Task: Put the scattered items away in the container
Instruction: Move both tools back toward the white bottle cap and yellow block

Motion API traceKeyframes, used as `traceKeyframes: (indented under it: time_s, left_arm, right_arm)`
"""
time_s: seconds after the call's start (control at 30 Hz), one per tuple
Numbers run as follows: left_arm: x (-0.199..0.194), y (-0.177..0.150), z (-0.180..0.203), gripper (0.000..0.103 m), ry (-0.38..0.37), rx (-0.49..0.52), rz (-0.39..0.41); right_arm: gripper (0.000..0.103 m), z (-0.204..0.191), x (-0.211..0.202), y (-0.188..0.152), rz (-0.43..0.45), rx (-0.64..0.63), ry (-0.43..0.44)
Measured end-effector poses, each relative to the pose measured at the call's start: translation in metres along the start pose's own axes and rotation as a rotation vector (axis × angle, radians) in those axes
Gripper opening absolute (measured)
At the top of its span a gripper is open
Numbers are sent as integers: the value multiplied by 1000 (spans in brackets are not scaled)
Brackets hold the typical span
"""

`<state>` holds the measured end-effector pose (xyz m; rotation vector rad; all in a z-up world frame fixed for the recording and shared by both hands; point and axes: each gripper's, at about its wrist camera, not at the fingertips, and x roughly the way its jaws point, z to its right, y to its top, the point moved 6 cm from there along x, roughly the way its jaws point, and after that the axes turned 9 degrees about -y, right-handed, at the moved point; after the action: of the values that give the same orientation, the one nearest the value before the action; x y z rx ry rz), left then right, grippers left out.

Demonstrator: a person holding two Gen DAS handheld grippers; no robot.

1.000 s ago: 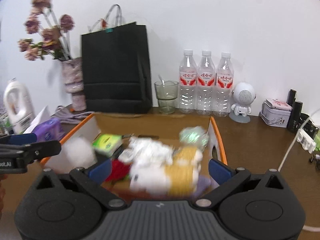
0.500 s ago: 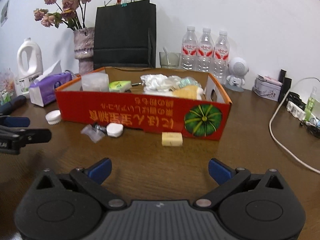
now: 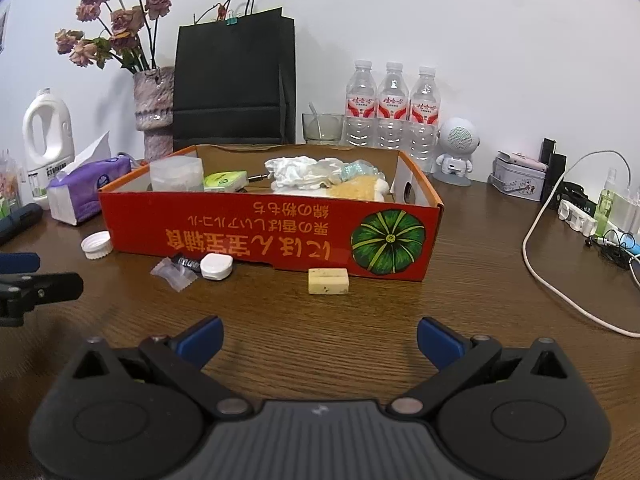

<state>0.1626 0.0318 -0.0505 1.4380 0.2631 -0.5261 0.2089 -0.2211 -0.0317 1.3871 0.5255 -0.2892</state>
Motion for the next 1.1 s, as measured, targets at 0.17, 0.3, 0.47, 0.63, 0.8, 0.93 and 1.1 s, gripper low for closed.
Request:
traceKeyframes:
  time_s: [0.17,0.3,0.47,0.63,0.8,0.93,1.1]
  left_arm:
    - [0,0,-2,103,7,-12,-4]
    - [0,0,-4,103,12,-19,-1]
    - [3,-1,-12,103,-9,-67,-15]
    - [14,7,-32,103,52,-39,-28]
    - [34,14,-57,103,91,-78,-71]
    - [49,20,-71,103,122,-92,-88]
    - [69,25,-82,102,127,-107,-133]
  right_arm:
    - [103,0,0,-1,-4,6,2]
    - [103,3,1,-1,-11,27,5]
    - [103,6,6,-2,-34,53,38]
    - [103,12,26,9,-35,42,27]
    - [100,7,56,18,-89,45,40]
    - [90,2,72,25,-108,46,25]
    - [72,0,83,28,-128,47,3]
